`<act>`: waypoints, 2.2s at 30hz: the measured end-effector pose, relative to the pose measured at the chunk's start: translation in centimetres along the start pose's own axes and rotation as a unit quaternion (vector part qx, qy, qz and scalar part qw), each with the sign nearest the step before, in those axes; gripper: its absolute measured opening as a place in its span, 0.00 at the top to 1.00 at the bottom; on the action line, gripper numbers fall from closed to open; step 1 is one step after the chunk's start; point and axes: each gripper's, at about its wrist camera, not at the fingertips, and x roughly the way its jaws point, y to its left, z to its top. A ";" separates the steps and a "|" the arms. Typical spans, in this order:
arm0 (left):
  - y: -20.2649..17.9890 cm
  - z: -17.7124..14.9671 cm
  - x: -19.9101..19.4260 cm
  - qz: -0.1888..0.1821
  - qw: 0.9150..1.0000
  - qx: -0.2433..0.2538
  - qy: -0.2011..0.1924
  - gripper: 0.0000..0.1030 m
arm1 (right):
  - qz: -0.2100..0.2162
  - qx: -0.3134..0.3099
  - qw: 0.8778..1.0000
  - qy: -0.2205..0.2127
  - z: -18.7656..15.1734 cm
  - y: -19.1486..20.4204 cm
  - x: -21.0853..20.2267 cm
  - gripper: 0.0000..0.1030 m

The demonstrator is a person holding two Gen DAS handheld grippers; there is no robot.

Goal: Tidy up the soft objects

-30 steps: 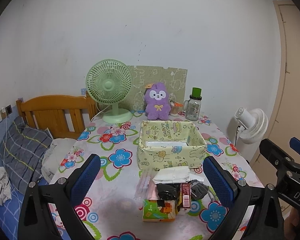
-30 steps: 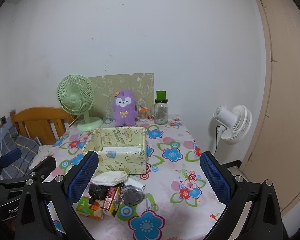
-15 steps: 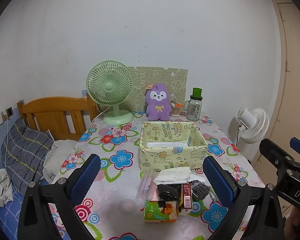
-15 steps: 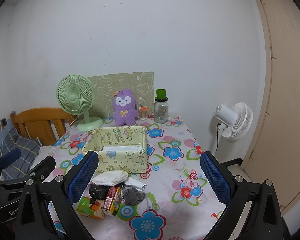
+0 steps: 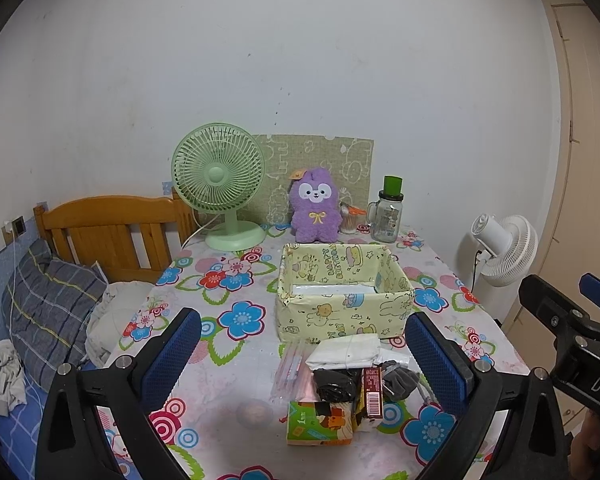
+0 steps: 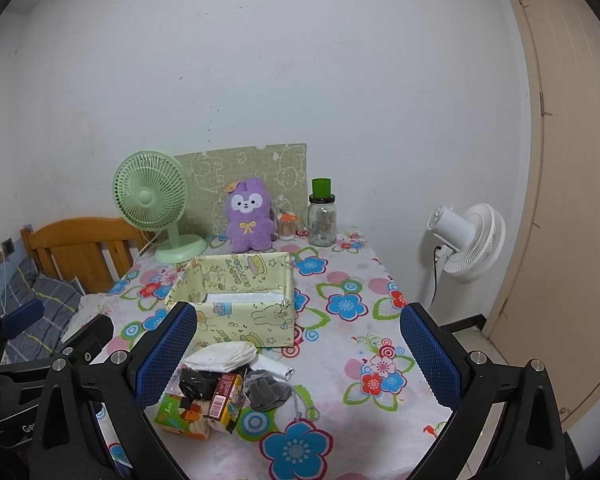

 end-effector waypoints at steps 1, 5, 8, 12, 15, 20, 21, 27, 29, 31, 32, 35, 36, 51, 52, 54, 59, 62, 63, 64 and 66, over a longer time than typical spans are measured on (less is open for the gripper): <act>0.0 0.0 0.0 0.000 1.000 0.000 0.000 0.01 | 0.000 0.001 1.000 0.000 0.0 -0.1 0.0 0.01; -0.1 0.1 -0.1 -0.001 1.000 0.003 -0.001 0.01 | 0.000 0.002 1.000 -0.002 0.0 -0.1 0.0 0.01; -0.3 0.0 -0.2 -0.002 1.000 0.006 -0.002 0.01 | 0.000 0.002 1.000 -0.002 0.0 -0.2 -0.2 0.01; -0.5 0.0 -0.3 -0.002 1.000 0.011 -0.005 0.01 | 0.002 0.003 1.000 -0.002 0.0 -0.2 -0.2 0.01; -0.7 -0.1 -0.3 -0.002 1.000 0.012 -0.006 0.01 | 0.003 0.002 1.000 -0.002 0.1 -0.1 -0.1 0.01; -0.7 -0.1 -0.3 -0.002 1.000 0.012 -0.006 0.01 | 0.003 0.003 1.000 -0.002 0.0 -0.1 -0.1 0.01; -0.7 -0.1 -0.3 -0.002 1.000 0.012 -0.006 0.01 | 0.003 0.003 1.000 -0.002 0.0 -0.2 -0.1 0.01; -0.8 -0.2 -0.2 -0.003 1.000 0.012 -0.005 0.01 | 0.008 0.005 1.000 0.000 0.1 0.0 -0.1 0.01; -0.8 -0.1 0.0 -0.003 1.000 0.011 -0.003 0.01 | 0.010 0.007 1.000 0.001 0.2 0.1 0.1 0.01; -0.9 -0.1 0.2 -0.003 1.000 0.011 -0.001 0.01 | 0.011 0.007 1.000 0.002 0.3 0.0 0.4 0.02; -0.9 -0.1 0.3 -0.003 1.000 0.011 0.000 0.01 | 0.012 0.008 1.000 0.003 0.4 0.2 0.6 0.03; -0.8 -0.1 0.8 -0.002 1.000 0.008 0.004 0.02 | 0.018 0.010 1.000 0.007 0.4 0.1 1.1 0.04; -0.7 -0.1 1.0 -0.002 1.000 0.006 0.007 0.02 | 0.021 0.010 1.000 0.009 0.4 0.3 1.4 0.04; -0.3 -2.7 6.2 -0.012 0.999 0.005 0.052 0.05 | 0.060 0.004 0.997 0.040 -1.9 1.8 6.3 0.04; -0.4 -2.9 6.6 -0.013 0.998 0.007 0.057 0.05 | 0.060 0.003 0.997 0.044 -2.1 1.9 6.7 0.04; -0.5 -3.5 7.6 -0.016 0.997 0.010 0.069 0.06 | 0.062 0.004 0.997 0.053 -2.6 2.0 7.6 0.04; -0.6 -5.0 9.6 -0.020 0.995 0.011 0.096 0.08 | 0.070 0.006 0.995 0.074 -4.0 2.5 9.5 0.04; -0.5 -5.9 10.6 -0.024 0.994 0.010 0.109 0.09 | 0.069 0.001 0.994 0.087 -4.7 2.9 10.6 0.05; -0.5 -6.1 10.9 -0.024 0.993 0.010 0.112 0.10 | 0.069 -0.001 0.993 0.093 -5.1 3.1 11.0 0.05; -0.4 -6.4 11.3 -0.024 0.993 0.010 0.115 0.10 | 0.070 -0.002 0.993 0.098 -5.4 3.2 11.4 0.07; -0.4 -6.7 11.7 -0.024 0.992 0.010 0.123 0.10 | 0.071 -0.005 0.991 0.109 -6.0 3.6 12.2 0.08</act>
